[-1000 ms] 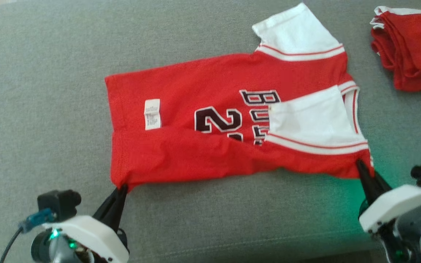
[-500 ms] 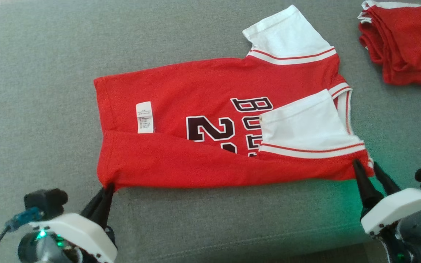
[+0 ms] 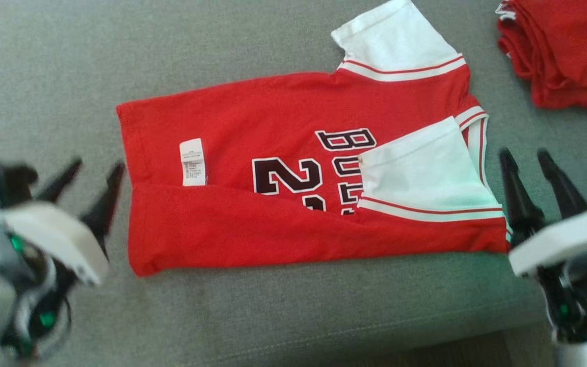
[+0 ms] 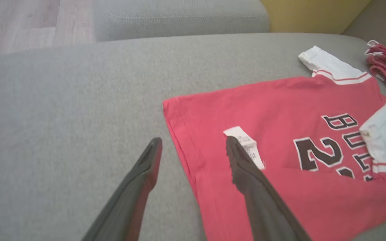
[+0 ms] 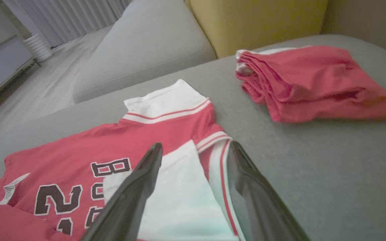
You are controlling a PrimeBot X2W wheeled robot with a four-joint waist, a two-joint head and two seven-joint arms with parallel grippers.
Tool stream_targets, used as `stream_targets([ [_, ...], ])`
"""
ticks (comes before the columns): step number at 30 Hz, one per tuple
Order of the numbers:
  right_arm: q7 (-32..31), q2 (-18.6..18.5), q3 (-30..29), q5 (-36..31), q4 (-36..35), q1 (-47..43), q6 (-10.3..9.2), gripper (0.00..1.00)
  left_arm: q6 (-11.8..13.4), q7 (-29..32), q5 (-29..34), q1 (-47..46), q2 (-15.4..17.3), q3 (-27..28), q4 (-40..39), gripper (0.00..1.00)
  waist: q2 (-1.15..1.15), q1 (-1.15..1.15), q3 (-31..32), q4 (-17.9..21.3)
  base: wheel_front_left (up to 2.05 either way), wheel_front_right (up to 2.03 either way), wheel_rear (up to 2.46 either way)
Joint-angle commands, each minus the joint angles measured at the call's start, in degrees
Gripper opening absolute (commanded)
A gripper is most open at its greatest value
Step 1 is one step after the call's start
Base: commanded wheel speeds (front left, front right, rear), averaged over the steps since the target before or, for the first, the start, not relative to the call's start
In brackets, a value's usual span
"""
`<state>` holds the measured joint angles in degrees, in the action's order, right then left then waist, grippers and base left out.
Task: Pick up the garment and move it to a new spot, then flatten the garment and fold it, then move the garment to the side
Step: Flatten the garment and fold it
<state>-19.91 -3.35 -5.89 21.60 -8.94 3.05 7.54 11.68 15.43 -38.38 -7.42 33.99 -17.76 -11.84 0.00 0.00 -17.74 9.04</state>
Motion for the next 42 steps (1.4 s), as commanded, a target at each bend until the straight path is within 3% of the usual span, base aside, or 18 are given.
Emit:
stream_targets([
  [1, 0.40, -1.65, 2.35, -0.33, -2.38, 2.91, -0.05, 1.00, -0.72, 1.06, 0.64, -5.13, 2.74, 2.58, -0.29, 1.00, 0.00, 0.00, -0.93, 0.31, 0.00, 0.00, 0.00],
  [8, 1.10, -3.66, 10.78, -0.05, 0.47, 11.47, -0.05, 1.00, -5.54, 6.59, 1.26, -19.30, 3.02, -0.72, 9.75, 1.00, 0.00, 0.00, -4.64, 1.63, 0.00, 0.00, 0.00],
  [14, 2.57, -4.72, 16.20, 0.46, 4.17, 17.37, -0.05, 1.00, -7.38, 8.76, 2.40, -27.30, 1.68, -2.92, 19.00, 1.00, 0.00, 0.00, -6.83, 2.64, 0.00, 0.00, 0.00],
  [21, 3.75, -5.74, 19.18, 1.26, 7.12, 21.57, -0.05, 1.00, -9.13, 9.76, 2.41, -31.74, 0.96, -4.04, 26.35, 1.00, 0.00, 0.00, -8.21, 3.62, 0.00, 0.00, 0.00],
  [27, 3.92, -7.08, 19.50, 1.46, 8.14, 23.43, -0.05, 1.00, -11.13, 11.33, 1.67, -32.30, 1.15, -5.19, 27.72, 1.00, 0.00, 0.00, -8.57, 3.65, 0.00, 0.00, 0.00],
  [28, 3.88, -7.31, 19.46, 1.45, 8.25, 23.76, -0.05, 1.00, -11.42, 11.69, 1.54, -32.32, 1.18, -5.43, 27.60, 0.97, 0.00, 0.00, -8.60, 3.55, 0.00, 0.00, 0.00],
  [29, 3.79, -7.51, 19.44, 1.43, 8.35, 24.10, -0.05, 1.00, -11.75, 12.08, 1.44, -32.36, 1.25, -5.70, 27.39, 0.81, 0.00, 0.00, -8.63, 3.43, 0.00, 0.00, 0.00],
  [30, 3.71, -7.66, 19.40, 1.42, 8.43, 24.49, -0.05, 1.00, -11.87, 12.12, 1.43, -32.46, 1.30, -5.78, 27.11, 0.54, 0.00, 0.00, -8.71, 3.30, 0.00, 0.00, 0.00],
  [32, 3.58, -7.86, 19.42, 1.25, 8.68, 25.47, -0.05, 1.00, -11.47, 11.55, 1.71, -32.78, 1.17, -5.69, 26.75, 0.23, 0.00, 0.00, -8.84, 3.00, 0.00, 0.00, 0.00],
  [34, 3.32, -7.86, 19.75, 1.03, 9.25, 26.77, -0.05, 1.00, -11.34, 11.31, 1.86, -33.00, 0.81, -5.93, 26.76, 0.00, 0.00, 0.00, -9.08, 2.72, 0.00, 0.00, 0.00],
  [42, 0.60, -8.87, 19.02, -3.33, 21.18, 40.29, -0.05, 1.00, -11.00, 5.49, 2.66, -35.56, -2.32, -5.79, 26.24, 0.00, 0.00, 0.00, -10.69, -0.45, 0.00, 0.00, 0.00],
])
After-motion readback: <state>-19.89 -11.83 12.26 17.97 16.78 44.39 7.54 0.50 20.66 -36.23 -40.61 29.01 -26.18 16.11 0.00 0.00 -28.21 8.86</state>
